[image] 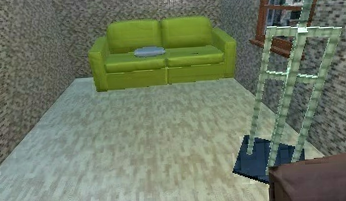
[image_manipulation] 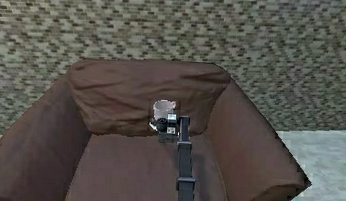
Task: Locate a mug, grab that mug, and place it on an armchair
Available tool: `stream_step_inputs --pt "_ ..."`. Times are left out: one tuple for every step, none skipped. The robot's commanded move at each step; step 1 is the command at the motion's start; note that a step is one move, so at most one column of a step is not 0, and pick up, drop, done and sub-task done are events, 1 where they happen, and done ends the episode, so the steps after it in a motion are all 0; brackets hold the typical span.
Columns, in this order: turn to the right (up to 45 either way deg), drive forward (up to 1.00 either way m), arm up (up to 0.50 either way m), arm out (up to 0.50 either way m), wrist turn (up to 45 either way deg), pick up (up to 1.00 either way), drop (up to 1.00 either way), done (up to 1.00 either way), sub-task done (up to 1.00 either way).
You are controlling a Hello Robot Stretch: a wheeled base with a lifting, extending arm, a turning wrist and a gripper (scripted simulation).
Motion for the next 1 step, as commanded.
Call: stream_step_inputs --pt "0.0 0.0 0.0 0.0 0.0 0.0 1.0 0.0 0.0"
